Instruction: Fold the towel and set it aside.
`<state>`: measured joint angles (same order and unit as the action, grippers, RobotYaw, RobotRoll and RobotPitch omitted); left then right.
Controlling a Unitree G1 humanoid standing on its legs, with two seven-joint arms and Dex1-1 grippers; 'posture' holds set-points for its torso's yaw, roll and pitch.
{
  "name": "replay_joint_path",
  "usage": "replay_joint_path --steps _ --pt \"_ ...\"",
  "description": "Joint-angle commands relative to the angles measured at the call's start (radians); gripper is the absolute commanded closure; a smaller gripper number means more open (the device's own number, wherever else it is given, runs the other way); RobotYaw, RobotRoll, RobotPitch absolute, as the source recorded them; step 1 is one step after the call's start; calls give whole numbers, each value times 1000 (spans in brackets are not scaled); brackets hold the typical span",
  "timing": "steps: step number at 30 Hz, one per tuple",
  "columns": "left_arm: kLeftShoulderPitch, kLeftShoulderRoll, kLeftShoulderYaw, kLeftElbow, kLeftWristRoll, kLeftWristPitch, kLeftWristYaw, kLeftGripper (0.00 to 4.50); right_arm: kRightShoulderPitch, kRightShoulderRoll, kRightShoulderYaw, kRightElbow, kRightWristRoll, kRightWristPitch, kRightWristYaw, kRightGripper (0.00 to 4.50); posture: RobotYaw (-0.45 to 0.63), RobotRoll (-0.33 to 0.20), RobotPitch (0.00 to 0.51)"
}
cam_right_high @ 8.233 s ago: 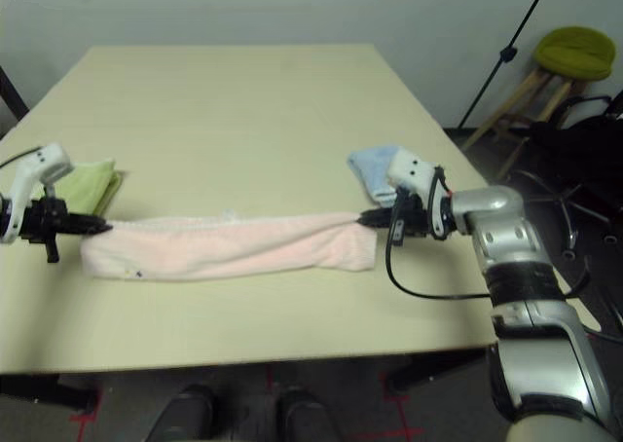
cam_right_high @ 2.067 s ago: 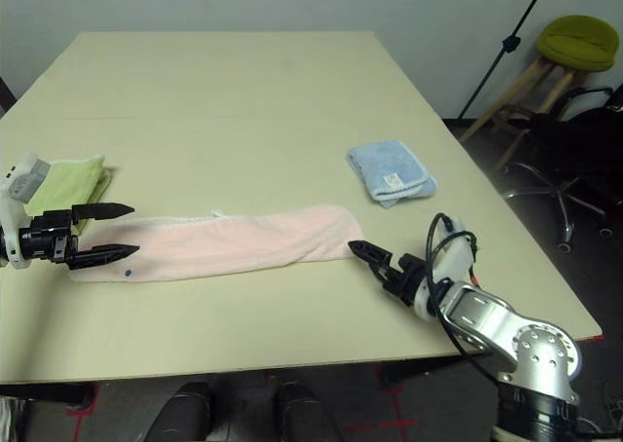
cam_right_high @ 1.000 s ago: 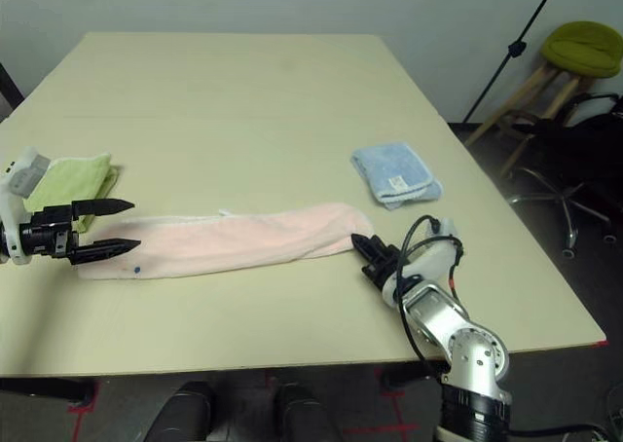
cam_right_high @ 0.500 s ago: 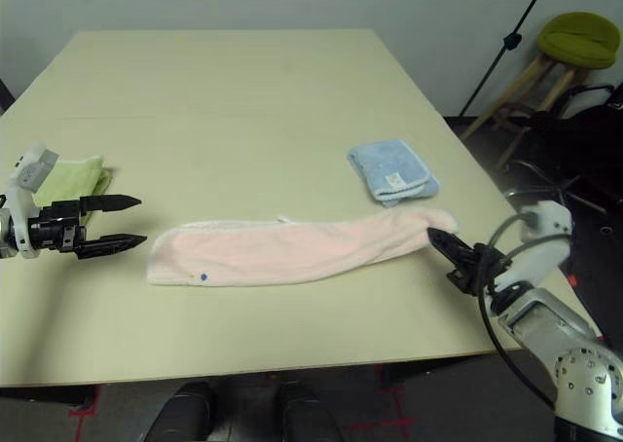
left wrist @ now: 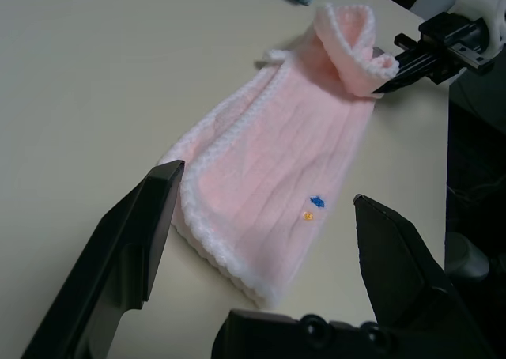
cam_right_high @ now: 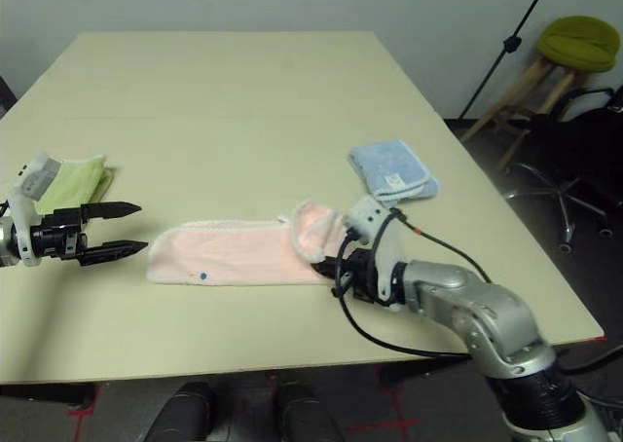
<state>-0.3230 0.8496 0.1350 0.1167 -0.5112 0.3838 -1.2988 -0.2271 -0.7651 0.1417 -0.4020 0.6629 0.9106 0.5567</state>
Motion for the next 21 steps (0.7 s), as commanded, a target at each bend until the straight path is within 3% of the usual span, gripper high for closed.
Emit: replay_joint_path --steps 1,6,9,14,19,20,21 --pt "12 -2 7 -21 -4 10 13 0 -16 22 44 24 -53 19 1 4469 135 0 119" --pt "5 -13 -3 -25 -3 12 22 0 -42 77 92 37 -109 22 5 4469 133 0 117" --pt "-5 -19 -10 -39 -10 40 34 0 -63 94 91 23 -110 49 15 3865 132 0 117" --pt "-54 -12 -32 -64 14 141 112 0 -102 -43 48 -63 -55 83 177 2039 121 0 118" --pt "-164 -31 -89 -156 6 233 166 0 -164 -199 -126 -56 103 134 370 299 117 0 117" --pt "-188 -40 -102 -174 -5 258 170 0 -179 -224 -160 -40 125 140 398 25 110 0 116" --pt "-222 -67 -121 -198 -16 271 176 0 -192 -249 -199 5 118 120 416 25 110 0 116"
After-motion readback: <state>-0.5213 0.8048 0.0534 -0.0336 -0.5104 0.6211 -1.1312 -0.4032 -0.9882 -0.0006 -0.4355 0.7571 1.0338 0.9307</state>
